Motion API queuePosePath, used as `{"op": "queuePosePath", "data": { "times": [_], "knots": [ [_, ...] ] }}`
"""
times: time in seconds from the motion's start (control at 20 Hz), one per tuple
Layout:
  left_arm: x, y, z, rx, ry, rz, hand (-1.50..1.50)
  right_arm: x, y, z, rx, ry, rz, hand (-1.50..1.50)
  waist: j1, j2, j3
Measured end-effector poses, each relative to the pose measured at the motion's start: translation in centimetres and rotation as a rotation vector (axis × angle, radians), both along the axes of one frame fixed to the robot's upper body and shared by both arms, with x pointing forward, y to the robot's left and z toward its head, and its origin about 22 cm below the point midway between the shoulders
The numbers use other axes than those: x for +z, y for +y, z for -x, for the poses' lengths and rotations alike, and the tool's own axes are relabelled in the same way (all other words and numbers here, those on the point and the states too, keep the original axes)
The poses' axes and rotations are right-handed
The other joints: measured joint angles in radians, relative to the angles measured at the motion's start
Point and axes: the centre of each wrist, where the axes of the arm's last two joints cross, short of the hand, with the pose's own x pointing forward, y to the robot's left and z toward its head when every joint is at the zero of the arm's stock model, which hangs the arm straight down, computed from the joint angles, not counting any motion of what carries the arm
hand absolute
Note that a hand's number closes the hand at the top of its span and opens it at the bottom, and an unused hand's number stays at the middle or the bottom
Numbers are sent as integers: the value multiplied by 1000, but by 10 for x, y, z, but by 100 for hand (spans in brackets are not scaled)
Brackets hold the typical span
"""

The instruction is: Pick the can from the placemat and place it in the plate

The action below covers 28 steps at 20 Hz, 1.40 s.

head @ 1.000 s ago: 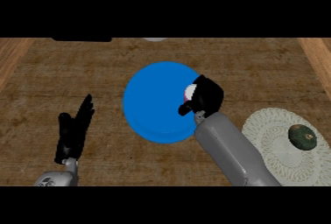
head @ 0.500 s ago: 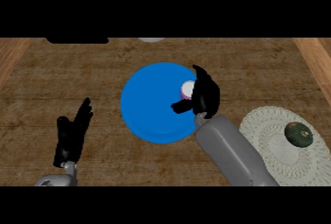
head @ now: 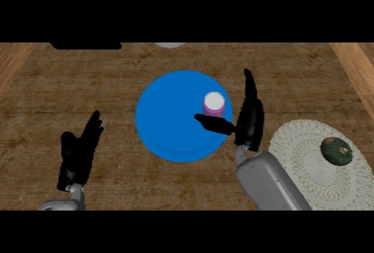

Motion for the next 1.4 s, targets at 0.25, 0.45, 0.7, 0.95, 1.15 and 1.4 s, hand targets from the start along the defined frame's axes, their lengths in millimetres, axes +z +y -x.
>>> {"op": "queuePosePath", "data": {
  "times": [0.25,0.45,0.7,0.95,1.15,1.4],
  "knots": [
    [0,0,-1,-3,2,3,0,-15,-14,17,39,-43,-63,-150,0,1,-1],
    [-2,5,4,-2,-3,7,0,-32,-17,23,67,-71,-71,-150,2,1,-1],
    [-6,0,5,-7,-3,13,0,-43,-7,29,80,-82,-61,-150,2,1,-1],
    [-7,0,1,-7,-1,14,0,-49,-9,22,42,-49,-33,-150,2,1,-1],
    [-5,7,-2,-3,-4,4,0,-59,-10,24,11,-20,-10,-150,2,1,-2],
    [-6,6,0,3,-7,0,0,-65,-18,23,-15,3,12,-150,1,1,-2]
  ]
}}
